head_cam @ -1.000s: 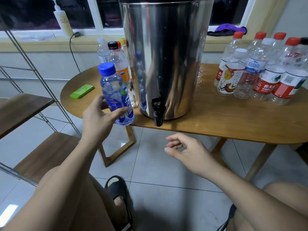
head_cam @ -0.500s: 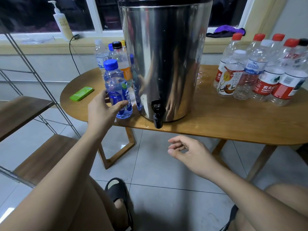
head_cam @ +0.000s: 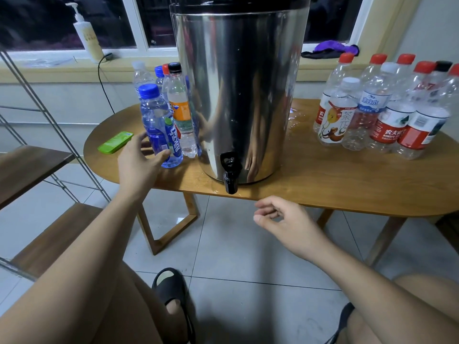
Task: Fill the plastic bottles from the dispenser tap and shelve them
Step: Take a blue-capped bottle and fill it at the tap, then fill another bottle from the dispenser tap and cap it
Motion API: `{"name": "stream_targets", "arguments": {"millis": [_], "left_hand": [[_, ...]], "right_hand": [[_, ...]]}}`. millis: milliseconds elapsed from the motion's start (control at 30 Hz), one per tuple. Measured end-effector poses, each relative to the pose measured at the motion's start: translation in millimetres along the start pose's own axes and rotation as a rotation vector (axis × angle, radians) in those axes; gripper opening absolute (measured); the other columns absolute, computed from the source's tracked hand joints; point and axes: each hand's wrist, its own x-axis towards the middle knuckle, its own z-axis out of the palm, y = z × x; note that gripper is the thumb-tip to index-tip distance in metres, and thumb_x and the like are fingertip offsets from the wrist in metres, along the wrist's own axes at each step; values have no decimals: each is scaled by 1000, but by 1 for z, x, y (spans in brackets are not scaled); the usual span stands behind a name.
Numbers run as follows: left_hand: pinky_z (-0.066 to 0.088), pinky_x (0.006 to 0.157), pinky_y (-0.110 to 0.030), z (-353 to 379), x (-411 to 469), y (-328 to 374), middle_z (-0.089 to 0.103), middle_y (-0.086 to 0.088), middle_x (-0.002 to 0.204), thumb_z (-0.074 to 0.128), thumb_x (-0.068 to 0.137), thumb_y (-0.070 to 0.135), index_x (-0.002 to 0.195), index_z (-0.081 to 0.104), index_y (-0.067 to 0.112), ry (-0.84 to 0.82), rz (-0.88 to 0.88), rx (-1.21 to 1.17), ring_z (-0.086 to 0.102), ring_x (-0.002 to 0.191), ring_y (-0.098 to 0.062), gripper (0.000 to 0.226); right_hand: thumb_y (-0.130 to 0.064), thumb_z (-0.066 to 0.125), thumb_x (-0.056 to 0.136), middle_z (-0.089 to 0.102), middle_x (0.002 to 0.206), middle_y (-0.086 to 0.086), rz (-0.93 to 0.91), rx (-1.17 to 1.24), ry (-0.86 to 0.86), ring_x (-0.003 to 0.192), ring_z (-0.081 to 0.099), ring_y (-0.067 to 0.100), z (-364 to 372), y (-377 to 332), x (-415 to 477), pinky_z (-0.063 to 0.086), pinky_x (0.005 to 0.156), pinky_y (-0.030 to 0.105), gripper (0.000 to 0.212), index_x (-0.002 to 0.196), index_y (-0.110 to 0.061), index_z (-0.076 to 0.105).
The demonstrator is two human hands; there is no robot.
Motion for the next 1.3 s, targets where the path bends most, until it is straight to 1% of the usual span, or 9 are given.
{"name": "stream_targets", "arguments": {"millis": [167,300,533,600,767,1033,1133,1233,1300], "left_hand": [[64,86,-48,-5,-30,6,68,9,124,92,85,45,133,58,27,-65,-103,-33,70,100,-13,62],[62,83,-41,-4,-60,20,72,8,106,88,89,42,120,62,26,-199,-96,-76,69,94,-9,43],[62,78,-38,13,-93,37,74,11,90,80,96,39,102,72,31,-433,35,13,68,85,-5,13],[62,79,-44,16,-93,37,74,11,90,79,96,40,102,73,31,-446,51,38,69,85,-7,12],[63,78,-45,18,-93,35,74,12,90,79,97,38,102,74,32,-438,53,32,69,84,-5,9],[53,69,-33,20,-93,33,75,10,83,82,96,35,98,75,31,-401,42,4,66,82,-2,9],[50,67,-31,21,-93,34,74,9,82,83,96,35,98,75,30,-395,34,4,65,81,-2,9],[53,69,-32,19,-94,34,75,10,84,83,96,35,99,75,31,-405,31,-6,66,82,-1,9],[54,70,-33,17,-94,35,75,11,86,82,96,35,101,75,32,-412,33,-6,65,83,0,9]], "right_hand": [[-18,79,98,78,97,-3,25,105,113,83,80,19,-21,-3,10,65,87,47,17,108,-31,75],[-12,77,99,77,91,2,32,120,214,83,79,28,-44,-13,20,66,74,38,13,107,-23,75],[-21,78,99,77,101,2,88,-35,420,91,78,25,-117,-30,64,67,71,40,19,117,-18,73],[-23,78,99,76,106,0,70,-78,540,94,77,27,-142,-35,84,65,77,42,24,121,-16,73],[-34,81,92,67,132,2,21,-386,769,118,65,22,-199,-50,125,46,92,30,45,131,-17,67],[-42,85,87,57,148,9,81,-620,652,132,59,36,-228,-66,164,54,102,48,75,150,-20,51],[-45,86,86,63,144,10,163,-648,585,124,66,39,-230,-63,173,59,94,49,81,153,-24,46],[-44,87,83,71,123,11,203,-633,542,96,75,41,-227,-55,176,66,72,55,80,150,-30,45],[-44,88,83,69,128,11,171,-670,569,108,71,42,-224,-51,176,64,80,57,81,150,-28,46]]}}
